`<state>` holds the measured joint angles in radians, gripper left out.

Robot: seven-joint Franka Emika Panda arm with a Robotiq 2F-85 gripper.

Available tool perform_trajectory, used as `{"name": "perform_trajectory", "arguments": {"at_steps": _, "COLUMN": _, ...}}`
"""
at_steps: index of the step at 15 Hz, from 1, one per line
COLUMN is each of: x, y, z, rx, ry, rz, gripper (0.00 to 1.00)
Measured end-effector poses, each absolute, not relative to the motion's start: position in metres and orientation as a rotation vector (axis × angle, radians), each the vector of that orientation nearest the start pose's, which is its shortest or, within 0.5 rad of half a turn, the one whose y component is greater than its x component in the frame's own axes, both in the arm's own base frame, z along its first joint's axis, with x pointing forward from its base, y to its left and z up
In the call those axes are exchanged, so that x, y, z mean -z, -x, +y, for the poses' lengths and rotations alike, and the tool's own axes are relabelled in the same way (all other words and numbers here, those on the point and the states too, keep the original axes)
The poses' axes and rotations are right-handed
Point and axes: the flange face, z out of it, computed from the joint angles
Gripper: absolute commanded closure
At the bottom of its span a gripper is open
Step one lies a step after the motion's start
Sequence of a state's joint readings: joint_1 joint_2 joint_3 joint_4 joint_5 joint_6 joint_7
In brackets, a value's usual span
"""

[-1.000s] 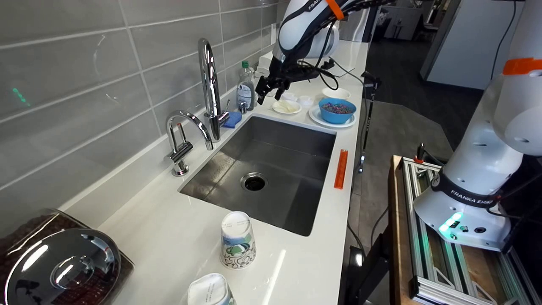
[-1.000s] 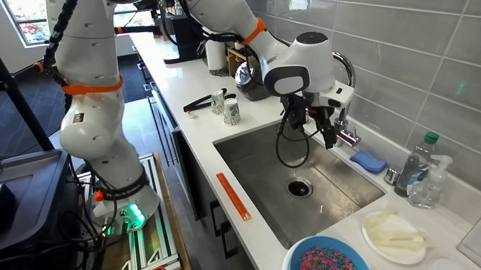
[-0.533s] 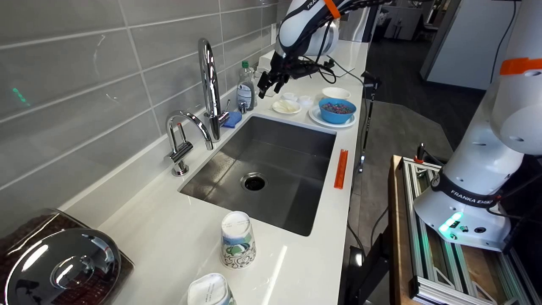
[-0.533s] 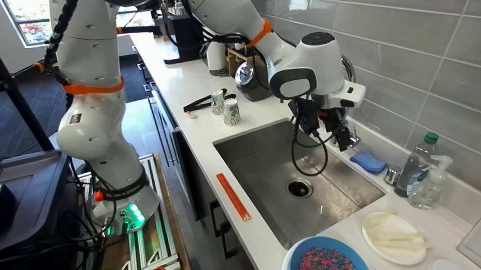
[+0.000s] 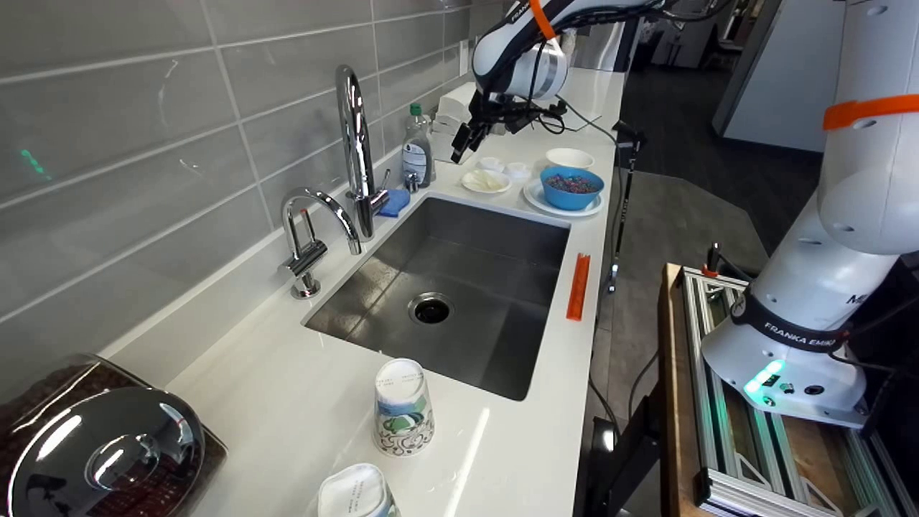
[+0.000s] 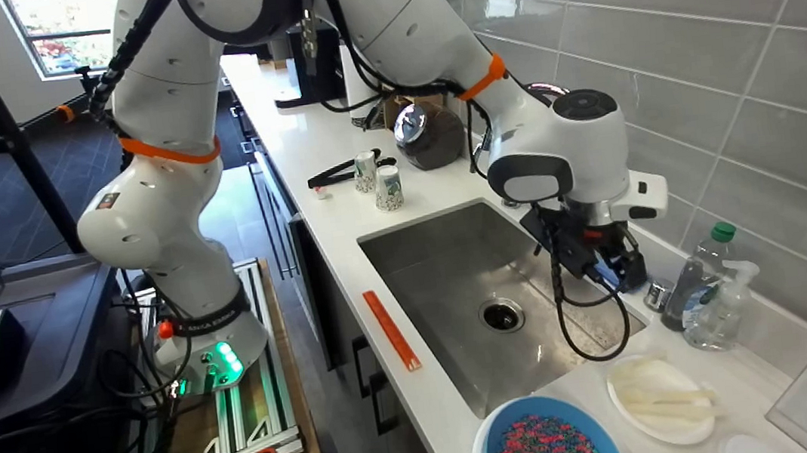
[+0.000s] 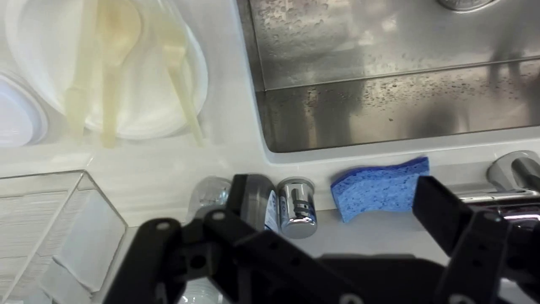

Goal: Put one fork on the right cup

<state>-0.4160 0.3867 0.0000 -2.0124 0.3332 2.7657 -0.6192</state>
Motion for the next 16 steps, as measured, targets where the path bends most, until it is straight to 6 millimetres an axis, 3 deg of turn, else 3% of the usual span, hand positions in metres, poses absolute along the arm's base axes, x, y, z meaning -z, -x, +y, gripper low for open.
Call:
{"name": "perform_trajectory", "arguments": {"at_steps": 6, "x": -0.266, "y": -0.581, "z": -0.305, "rx": 0.609, "ry": 3.115, "rz": 0.074, "gripper": 0.00}}
{"name": "perform_trajectory", "arguments": {"at_steps": 12, "x": -0.270, "y": -0.582, "z": -0.303, "rx": 0.617, "ry": 3.117, "rz": 0.066, "gripper": 0.00}}
{"name": "perform_trajectory", "arguments": {"at_steps": 16, "x": -0.260, "y": -0.580, "z": -0.309, "rx": 0.596, "ry": 3.124, "rz": 0.074, "gripper": 0.00}}
